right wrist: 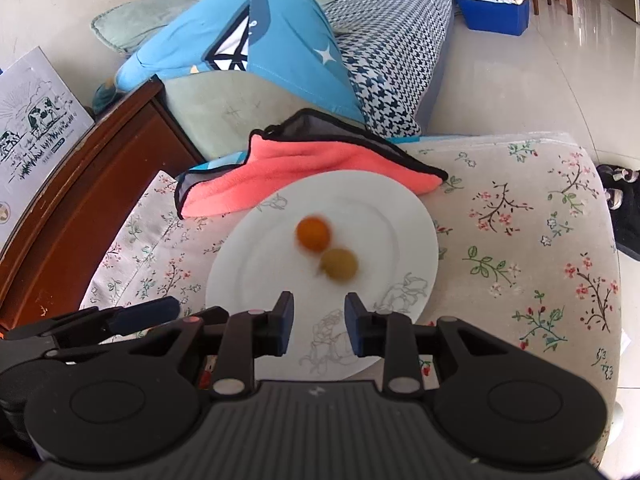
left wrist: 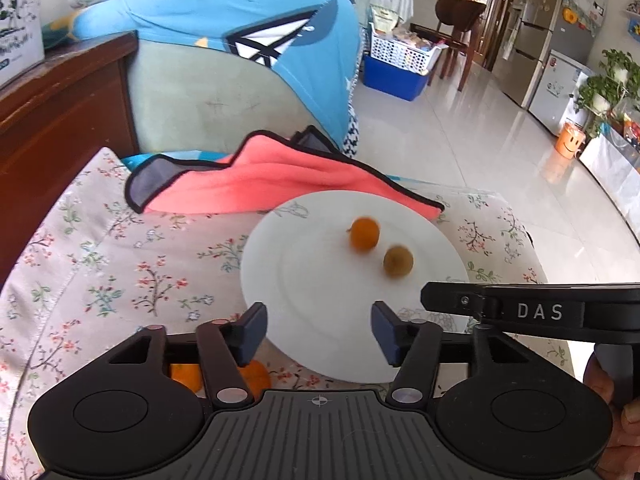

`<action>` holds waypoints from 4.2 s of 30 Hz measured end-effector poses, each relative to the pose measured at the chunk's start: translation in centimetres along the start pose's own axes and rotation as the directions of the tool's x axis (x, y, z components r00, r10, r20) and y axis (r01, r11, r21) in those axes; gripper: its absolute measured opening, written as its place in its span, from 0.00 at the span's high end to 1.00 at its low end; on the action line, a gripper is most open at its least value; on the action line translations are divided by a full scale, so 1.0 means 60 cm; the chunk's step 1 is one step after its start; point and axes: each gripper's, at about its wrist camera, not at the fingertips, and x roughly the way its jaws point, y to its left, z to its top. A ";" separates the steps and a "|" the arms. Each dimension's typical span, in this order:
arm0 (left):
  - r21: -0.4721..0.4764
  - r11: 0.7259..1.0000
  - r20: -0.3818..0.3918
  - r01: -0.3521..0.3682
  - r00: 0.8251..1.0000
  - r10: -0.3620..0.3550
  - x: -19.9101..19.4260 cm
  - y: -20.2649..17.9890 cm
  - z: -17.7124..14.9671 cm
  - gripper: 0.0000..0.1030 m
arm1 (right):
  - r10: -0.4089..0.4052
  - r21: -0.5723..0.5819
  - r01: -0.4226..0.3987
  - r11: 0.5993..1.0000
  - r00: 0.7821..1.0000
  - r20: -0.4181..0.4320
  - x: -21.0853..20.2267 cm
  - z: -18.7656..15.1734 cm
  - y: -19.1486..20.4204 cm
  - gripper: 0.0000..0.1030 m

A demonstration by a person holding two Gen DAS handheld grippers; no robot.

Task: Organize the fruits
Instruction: 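Move both open tools back to the fruit pile, then grasp a brown kiwi with the left tool while the right tool grasps a green jujube, then carry the kiwi and green jujube over the plate and open both tools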

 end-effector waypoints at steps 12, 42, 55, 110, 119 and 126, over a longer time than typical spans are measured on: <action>-0.035 0.997 -0.009 -0.066 0.998 0.066 -0.039 0.049 -0.005 0.29 | 0.021 -0.054 -0.022 0.998 1.000 -0.010 -0.005 -0.007 0.021 0.63; -0.065 0.986 -0.045 -0.154 0.987 0.151 -0.114 0.168 -0.089 0.28 | 0.137 -0.257 -0.173 0.951 0.979 -0.154 -0.030 -0.095 0.090 0.62; 0.137 0.988 -0.108 -0.065 0.991 0.081 -0.107 0.151 -0.141 0.28 | 0.118 -0.306 -0.178 0.935 0.972 -0.206 -0.013 -0.113 0.096 0.62; 0.035 0.999 0.021 -0.025 0.999 0.024 -0.115 0.112 -0.072 0.74 | 0.115 -0.297 -0.136 0.945 0.989 -0.089 -0.023 -0.066 0.108 0.72; 0.045 0.998 0.062 0.038 0.997 -0.041 -0.107 0.064 -0.043 0.74 | 0.091 -0.239 -0.095 0.966 0.995 -0.027 -0.043 -0.032 0.085 0.72; 0.050 0.997 0.051 0.056 0.997 -0.059 -0.073 0.028 -0.033 0.74 | 0.058 -0.146 -0.059 0.988 0.998 -0.007 -0.045 -0.006 0.051 0.72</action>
